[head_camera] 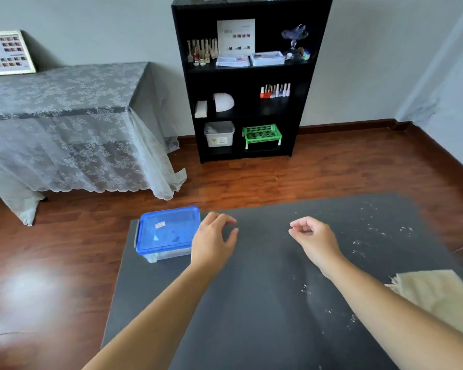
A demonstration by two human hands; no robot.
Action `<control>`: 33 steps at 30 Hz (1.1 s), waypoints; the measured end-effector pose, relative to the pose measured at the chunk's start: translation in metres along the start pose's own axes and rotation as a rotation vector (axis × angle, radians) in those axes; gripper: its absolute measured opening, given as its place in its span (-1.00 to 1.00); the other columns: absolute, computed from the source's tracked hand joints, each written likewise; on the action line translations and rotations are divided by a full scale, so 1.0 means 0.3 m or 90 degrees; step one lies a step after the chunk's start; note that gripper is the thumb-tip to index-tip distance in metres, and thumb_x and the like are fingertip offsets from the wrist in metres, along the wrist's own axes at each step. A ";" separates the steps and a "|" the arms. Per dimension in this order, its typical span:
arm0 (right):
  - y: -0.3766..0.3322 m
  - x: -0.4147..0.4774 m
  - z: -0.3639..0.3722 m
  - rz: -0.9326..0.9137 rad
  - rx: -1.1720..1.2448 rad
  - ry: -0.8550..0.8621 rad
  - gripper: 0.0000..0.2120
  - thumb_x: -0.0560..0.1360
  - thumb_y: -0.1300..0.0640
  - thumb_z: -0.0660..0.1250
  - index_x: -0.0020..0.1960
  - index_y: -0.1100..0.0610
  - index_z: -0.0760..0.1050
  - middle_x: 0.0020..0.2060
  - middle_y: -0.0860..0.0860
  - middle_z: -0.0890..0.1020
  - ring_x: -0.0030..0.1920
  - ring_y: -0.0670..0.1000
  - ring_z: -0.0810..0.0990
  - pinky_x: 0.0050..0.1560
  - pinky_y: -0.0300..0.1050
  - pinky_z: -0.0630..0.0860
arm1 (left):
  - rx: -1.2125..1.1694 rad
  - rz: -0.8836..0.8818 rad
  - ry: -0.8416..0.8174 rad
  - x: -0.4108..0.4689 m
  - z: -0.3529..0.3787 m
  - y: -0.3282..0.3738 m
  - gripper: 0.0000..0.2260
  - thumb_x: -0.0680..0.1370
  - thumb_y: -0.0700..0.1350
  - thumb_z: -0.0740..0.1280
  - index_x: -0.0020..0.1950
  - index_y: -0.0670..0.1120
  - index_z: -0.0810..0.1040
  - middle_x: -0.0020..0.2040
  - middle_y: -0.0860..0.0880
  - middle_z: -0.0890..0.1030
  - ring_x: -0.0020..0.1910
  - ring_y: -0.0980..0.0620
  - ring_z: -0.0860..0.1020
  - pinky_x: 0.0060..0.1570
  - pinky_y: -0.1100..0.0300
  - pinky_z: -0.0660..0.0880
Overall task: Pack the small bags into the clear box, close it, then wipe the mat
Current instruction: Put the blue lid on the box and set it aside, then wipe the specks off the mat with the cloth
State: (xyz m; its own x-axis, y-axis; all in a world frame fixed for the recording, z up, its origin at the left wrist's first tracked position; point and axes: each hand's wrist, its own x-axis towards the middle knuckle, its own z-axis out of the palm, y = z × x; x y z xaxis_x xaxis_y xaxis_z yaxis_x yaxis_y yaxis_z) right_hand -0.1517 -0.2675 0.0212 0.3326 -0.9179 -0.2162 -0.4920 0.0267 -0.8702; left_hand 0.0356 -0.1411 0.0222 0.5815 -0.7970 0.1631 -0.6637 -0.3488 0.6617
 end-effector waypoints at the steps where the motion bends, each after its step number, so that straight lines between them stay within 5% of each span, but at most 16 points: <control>1: 0.041 -0.007 -0.068 0.006 -0.002 0.025 -0.91 0.44 0.17 0.38 -0.14 -0.01 0.59 -0.18 -0.10 0.62 -0.21 -0.11 0.56 -0.29 -0.26 0.40 | 0.000 0.023 -0.047 -0.011 0.062 0.047 -0.86 0.47 -0.07 0.37 0.02 0.03 0.55 -0.04 0.10 0.49 -0.14 0.10 0.46 -0.17 0.22 0.40; 7: 0.257 -0.067 -0.410 0.032 -0.065 0.132 -0.85 0.44 0.24 0.34 -0.17 -0.01 0.57 -0.20 -0.07 0.64 -0.18 -0.04 0.58 -0.26 -0.32 0.37 | 0.107 0.090 -0.299 -0.087 0.378 0.251 -0.60 0.50 0.03 0.30 0.33 0.07 0.35 0.26 0.06 0.39 0.26 0.03 0.36 0.20 0.14 0.36; 10: 0.369 -0.120 -0.529 0.038 -0.161 0.131 -0.85 0.46 0.25 0.34 -0.03 0.06 0.57 -0.05 -0.01 0.63 0.01 0.01 0.57 -0.03 -0.20 0.41 | 0.174 0.088 -0.350 -0.117 0.488 0.320 -0.49 0.52 0.11 0.26 0.43 0.04 0.23 0.36 0.05 0.32 0.35 0.00 0.28 0.30 0.12 0.23; 15: 0.564 -0.211 -0.670 -0.033 -0.398 0.122 -0.67 0.44 0.15 0.40 0.19 0.12 0.54 0.16 0.06 0.58 0.20 0.16 0.51 0.21 0.09 0.42 | 0.230 0.090 -0.357 -0.134 0.609 0.394 -0.42 0.54 0.19 0.17 0.48 -0.04 0.15 0.46 0.04 0.25 0.45 0.01 0.18 0.40 0.10 0.12; 18: 0.651 -0.239 -0.708 -0.071 -0.516 0.032 -0.53 0.49 -0.03 0.32 0.36 0.08 0.43 0.39 0.03 0.43 0.41 0.08 0.37 0.37 0.03 0.30 | 0.254 0.079 -0.361 -0.142 0.650 0.413 -0.42 0.55 0.20 0.12 0.48 -0.07 0.17 0.47 0.04 0.25 0.45 0.03 0.20 0.40 0.12 0.12; 22: 0.703 -0.254 -0.734 -0.129 -0.606 -0.017 -0.40 0.48 -0.20 0.04 0.42 0.07 0.35 0.42 0.04 0.38 0.42 0.06 0.35 0.38 -0.02 0.16 | 0.277 0.070 -0.319 -0.130 0.661 0.432 -0.47 0.55 0.22 0.11 0.41 -0.06 0.29 0.37 0.05 0.38 0.34 0.03 0.36 0.33 0.13 0.23; 27: 0.748 -0.209 -0.735 -0.095 -0.600 -0.035 -0.38 0.48 -0.32 -0.20 0.51 -0.18 -0.06 0.53 -0.14 -0.02 0.52 -0.05 -0.14 0.46 -0.04 -0.16 | 0.270 0.061 -0.289 -0.127 0.662 0.430 -0.51 0.53 0.21 0.18 0.37 -0.02 0.36 0.33 0.09 0.43 0.29 0.04 0.42 0.27 0.15 0.26; 30: 0.724 -0.160 -0.745 -0.089 -0.638 -0.013 -0.35 0.47 -0.34 -0.15 0.51 -0.13 0.07 0.54 -0.03 0.09 0.54 0.08 0.04 0.48 0.12 0.01 | 0.272 0.061 -0.306 -0.121 0.660 0.420 -0.50 0.52 0.22 0.20 0.38 0.00 0.35 0.35 0.12 0.41 0.29 0.06 0.42 0.30 0.16 0.25; 33: 0.694 -0.069 -0.738 -0.067 -0.680 -0.018 -0.29 0.45 -0.38 -0.24 0.53 -0.11 -0.09 0.56 0.04 -0.01 0.54 0.13 -0.06 0.49 0.18 -0.01 | 0.272 0.058 -0.316 -0.115 0.660 0.412 -0.49 0.52 0.23 0.18 0.40 0.02 0.34 0.37 0.15 0.39 0.30 0.06 0.42 0.34 0.17 0.20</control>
State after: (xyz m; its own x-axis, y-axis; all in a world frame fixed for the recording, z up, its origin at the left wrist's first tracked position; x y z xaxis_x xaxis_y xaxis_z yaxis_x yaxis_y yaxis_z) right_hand -0.4392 -0.3306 -0.0576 0.4258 -0.8858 -0.1846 -0.9042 -0.4241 -0.0508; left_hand -0.1597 -0.2542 -0.0467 0.2967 -0.9293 -0.2197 -0.8874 -0.3533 0.2962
